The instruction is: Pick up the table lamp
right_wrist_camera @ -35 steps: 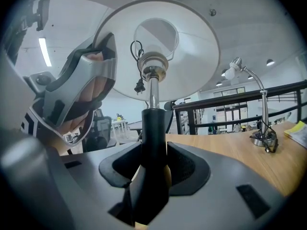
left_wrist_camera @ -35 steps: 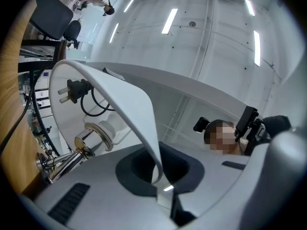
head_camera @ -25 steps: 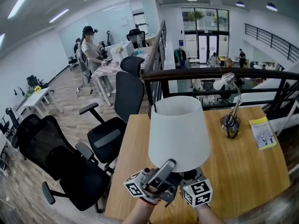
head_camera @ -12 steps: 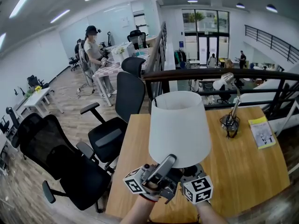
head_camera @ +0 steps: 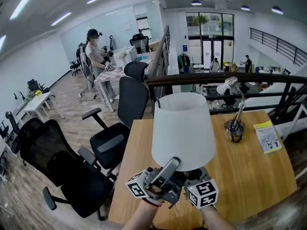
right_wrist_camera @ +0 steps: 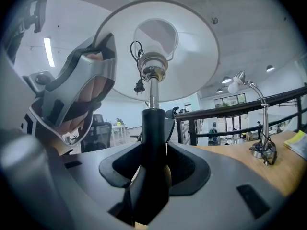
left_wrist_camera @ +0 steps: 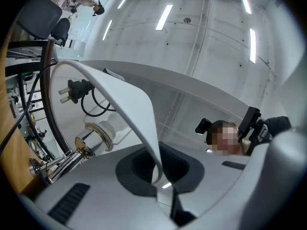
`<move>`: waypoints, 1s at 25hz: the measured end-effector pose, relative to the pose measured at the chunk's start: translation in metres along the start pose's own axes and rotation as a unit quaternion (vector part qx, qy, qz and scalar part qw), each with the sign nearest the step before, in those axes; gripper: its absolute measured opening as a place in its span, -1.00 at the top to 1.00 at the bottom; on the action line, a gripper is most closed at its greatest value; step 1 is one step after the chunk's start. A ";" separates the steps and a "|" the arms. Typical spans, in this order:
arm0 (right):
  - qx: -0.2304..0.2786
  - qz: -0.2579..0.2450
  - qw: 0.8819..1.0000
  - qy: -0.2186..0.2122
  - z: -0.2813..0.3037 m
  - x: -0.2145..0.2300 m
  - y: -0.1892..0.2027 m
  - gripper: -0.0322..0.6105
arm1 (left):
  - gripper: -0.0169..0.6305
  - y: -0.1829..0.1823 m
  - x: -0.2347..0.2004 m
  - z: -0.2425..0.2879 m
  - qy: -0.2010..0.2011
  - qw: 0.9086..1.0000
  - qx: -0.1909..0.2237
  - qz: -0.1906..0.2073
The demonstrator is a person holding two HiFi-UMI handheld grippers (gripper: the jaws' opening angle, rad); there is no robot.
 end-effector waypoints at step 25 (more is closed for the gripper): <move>0.011 -0.012 1.000 -0.013 0.003 -0.007 -0.011 0.37 | 0.91 -0.009 0.005 0.003 0.010 1.000 0.002 0.015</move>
Point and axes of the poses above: the fingertips, and each gripper's own axes: z forward along the fingers, x to its right, y out of its underside, the point moved 7 cm from there along -z, backward along the fingers, and after that the axes turned 14 degrees about y, right-handed, at the moved point
